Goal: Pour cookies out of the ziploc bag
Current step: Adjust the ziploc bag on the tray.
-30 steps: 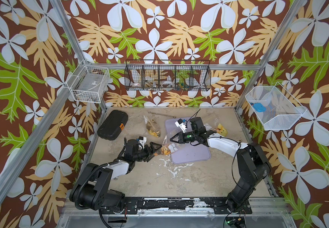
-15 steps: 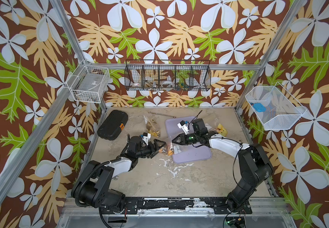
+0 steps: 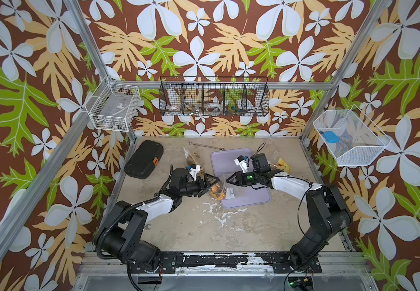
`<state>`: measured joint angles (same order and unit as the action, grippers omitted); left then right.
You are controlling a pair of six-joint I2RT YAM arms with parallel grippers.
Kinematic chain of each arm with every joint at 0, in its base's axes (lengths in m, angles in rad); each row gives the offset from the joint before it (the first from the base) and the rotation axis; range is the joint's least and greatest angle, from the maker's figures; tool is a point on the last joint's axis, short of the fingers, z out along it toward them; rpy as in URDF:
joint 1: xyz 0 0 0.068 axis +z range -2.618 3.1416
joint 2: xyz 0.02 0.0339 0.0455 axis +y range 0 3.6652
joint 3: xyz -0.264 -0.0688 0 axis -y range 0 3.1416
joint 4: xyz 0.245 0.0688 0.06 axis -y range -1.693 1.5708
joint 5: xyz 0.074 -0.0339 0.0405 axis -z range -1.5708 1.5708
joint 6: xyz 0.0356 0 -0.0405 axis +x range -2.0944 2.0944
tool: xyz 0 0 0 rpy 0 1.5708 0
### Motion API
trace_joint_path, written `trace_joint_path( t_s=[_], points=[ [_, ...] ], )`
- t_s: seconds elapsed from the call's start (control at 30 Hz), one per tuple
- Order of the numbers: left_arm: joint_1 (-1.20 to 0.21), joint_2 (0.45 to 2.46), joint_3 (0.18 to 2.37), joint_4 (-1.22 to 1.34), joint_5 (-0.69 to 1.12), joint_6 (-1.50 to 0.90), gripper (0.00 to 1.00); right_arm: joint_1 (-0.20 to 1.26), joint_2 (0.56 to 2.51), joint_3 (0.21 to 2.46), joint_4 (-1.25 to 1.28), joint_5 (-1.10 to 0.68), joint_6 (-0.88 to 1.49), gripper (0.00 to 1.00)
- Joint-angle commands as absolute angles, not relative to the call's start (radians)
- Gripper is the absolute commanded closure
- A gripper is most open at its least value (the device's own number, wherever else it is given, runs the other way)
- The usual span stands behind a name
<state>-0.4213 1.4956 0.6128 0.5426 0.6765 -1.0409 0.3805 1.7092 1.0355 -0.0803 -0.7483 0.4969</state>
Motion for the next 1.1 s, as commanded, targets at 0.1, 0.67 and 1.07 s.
trace_joint_path(
  t_s=[0.1, 0.67, 1.07],
  points=[
    [-0.423, 1.46, 0.623, 0.386, 0.585, -0.947, 0.0, 0.376, 1.697, 1.03, -0.079, -0.748, 0.486, 0.62],
    [-0.444, 1.414, 0.685, 0.198, 0.536, -0.853, 0.0, 0.376, 1.72, 0.997, -0.03, -0.781, 0.51, 0.63],
    [-0.436, 1.299, 0.66, -0.078, 0.321, -0.63, 0.34, 0.376, 1.724, 0.997, -0.012, -0.796, 0.522, 0.65]
  ],
)
